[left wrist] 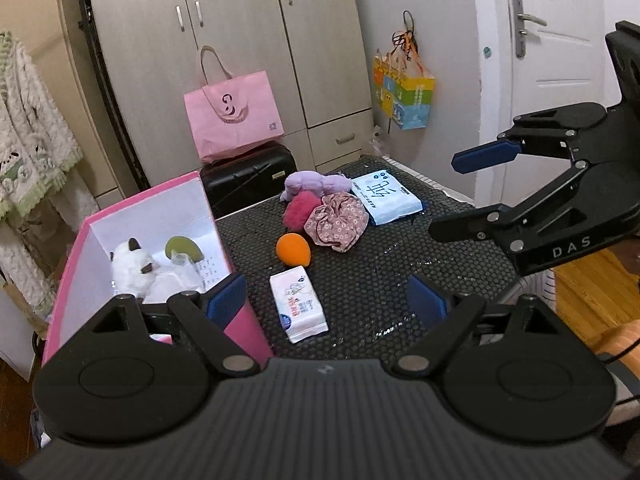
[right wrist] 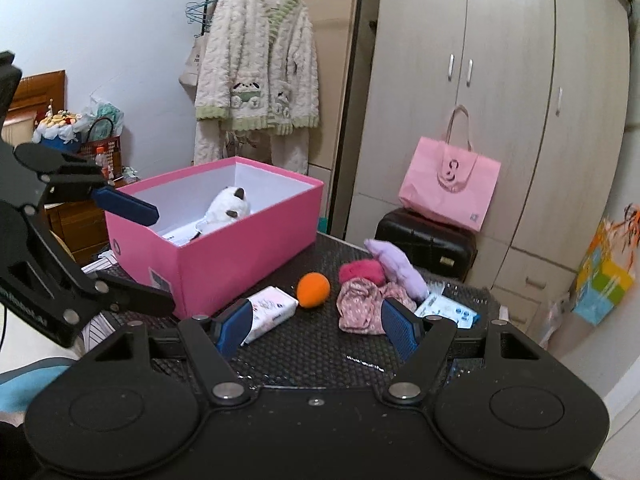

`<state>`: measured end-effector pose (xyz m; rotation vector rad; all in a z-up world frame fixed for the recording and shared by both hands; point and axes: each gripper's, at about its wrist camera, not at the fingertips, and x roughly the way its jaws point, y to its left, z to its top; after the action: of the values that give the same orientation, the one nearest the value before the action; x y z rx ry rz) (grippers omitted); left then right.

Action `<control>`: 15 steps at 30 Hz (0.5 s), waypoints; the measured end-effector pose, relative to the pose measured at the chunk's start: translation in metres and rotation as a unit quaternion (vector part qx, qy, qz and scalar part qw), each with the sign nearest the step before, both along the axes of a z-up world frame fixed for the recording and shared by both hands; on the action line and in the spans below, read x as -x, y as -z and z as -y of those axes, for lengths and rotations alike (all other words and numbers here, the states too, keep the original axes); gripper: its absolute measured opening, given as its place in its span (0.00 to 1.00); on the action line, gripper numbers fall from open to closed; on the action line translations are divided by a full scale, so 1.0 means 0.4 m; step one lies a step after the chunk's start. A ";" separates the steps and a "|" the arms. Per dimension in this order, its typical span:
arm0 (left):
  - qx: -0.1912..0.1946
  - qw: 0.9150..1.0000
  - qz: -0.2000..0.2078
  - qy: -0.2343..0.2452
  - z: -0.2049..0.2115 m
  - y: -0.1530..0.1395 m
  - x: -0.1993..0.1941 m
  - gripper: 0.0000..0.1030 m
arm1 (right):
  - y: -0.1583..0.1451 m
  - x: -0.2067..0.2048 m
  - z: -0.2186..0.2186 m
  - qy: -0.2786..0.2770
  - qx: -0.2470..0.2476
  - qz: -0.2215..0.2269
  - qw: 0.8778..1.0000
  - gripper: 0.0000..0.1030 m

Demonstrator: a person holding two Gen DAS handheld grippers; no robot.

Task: Organize soft objects
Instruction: 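Move the right tool toward the floral pink cloth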

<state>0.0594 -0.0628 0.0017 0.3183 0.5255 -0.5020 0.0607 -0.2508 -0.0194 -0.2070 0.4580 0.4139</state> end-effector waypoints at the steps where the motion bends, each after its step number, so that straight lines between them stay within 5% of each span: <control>1: -0.002 1.000 0.004 -0.003 0.012 0.007 -0.005 0.85 | 0.005 -0.010 0.005 -0.002 -0.004 -0.003 1.000 0.73; 15: -0.002 0.997 -0.035 -0.074 0.125 0.139 -0.136 0.82 | 0.105 -0.192 0.103 -0.004 -0.040 -0.032 0.999 0.74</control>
<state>0.1139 -0.1128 -0.0539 0.2634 0.6130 -0.3705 0.1375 -0.2918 -0.0614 -0.1174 0.5025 0.4468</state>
